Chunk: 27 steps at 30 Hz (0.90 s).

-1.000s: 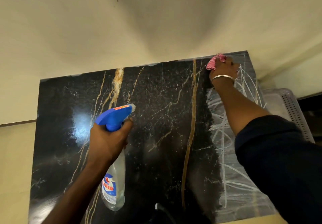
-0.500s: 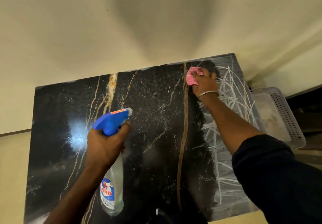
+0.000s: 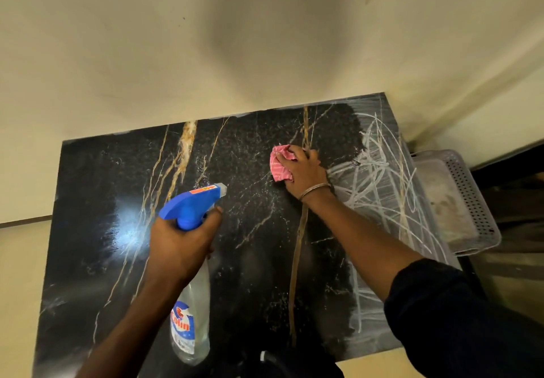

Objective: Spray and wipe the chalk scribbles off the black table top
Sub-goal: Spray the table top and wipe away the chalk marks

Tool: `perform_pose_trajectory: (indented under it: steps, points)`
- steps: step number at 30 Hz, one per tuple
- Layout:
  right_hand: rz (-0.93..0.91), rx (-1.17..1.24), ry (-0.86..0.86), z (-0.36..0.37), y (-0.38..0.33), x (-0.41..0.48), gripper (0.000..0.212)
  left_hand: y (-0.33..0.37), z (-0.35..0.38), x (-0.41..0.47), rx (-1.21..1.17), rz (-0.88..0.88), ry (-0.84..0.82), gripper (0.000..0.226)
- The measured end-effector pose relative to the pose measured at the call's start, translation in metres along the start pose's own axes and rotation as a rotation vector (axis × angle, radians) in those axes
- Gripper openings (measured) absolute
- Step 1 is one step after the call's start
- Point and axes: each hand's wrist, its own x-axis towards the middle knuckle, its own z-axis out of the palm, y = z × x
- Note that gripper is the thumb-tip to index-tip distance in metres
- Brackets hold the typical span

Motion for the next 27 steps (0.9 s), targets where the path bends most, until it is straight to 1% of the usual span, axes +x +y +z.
perform_pose_trajectory:
  steps: [1, 3, 7, 9, 11, 13, 15, 17, 19, 21, 22, 24, 27]
  points:
    - [-0.021, -0.015, -0.007, -0.001, 0.01, -0.004, 0.065, 0.0, 0.0, -0.001, -0.001, 0.0, 0.001, 0.01]
    - [0.044, -0.012, 0.001, -0.006, 0.039, -0.011, 0.066, -0.001, -0.001, -0.005, -0.003, 0.0, 0.004, 0.011]
    - [0.36, 0.096, 0.109, -0.016, 0.104, -0.022, 0.059, -0.002, -0.003, -0.011, -0.001, -0.001, 0.006, 0.013]
    - [0.442, 0.091, 0.115, -0.018, 0.112, -0.023, 0.058, -0.002, -0.003, -0.014, 0.0, -0.004, 0.013, 0.013]
    - [0.479, 0.059, 0.105, -0.016, 0.099, -0.024, 0.062, -0.003, -0.001, -0.016, 0.004, -0.014, 0.029, 0.018]
    - [0.48, 0.037, 0.107, -0.013, 0.073, -0.028, 0.064, -0.002, 0.001, -0.019, 0.007, -0.014, 0.034, 0.018]
    - [0.41, 0.012, 0.093, -0.005, 0.043, -0.036, 0.064, -0.001, 0.003, -0.021, 0.011, -0.007, 0.034, 0.017]
    - [0.274, 0.002, 0.047, 0.003, 0.014, -0.045, 0.064, -0.001, 0.003, -0.023, 0.006, 0.0, 0.026, 0.015]
    - [0.097, -0.053, 0.02, 0.01, -0.003, -0.056, 0.064, -0.002, 0.002, -0.025, 0.002, 0.004, 0.019, 0.016]
    - [-0.022, -0.08, -0.01, 0.009, 0.002, -0.064, 0.065, -0.003, 0.001, -0.025, 0.003, 0.006, 0.017, 0.02]
    - [-0.038, -0.077, -0.017, 0.007, 0.013, -0.067, 0.066, -0.003, 0.0, -0.026, 0.002, 0.009, 0.02, 0.021]
    - [0.045, -0.033, 0.011, 0.002, 0.042, -0.074, 0.068, -0.004, -0.001, -0.027, -0.003, 0.017, 0.027, 0.019]
    - [0.301, 0.004, 0.074, -0.005, 0.092, -0.083, 0.064, -0.005, -0.004, -0.03, -0.003, 0.028, 0.033, 0.018]
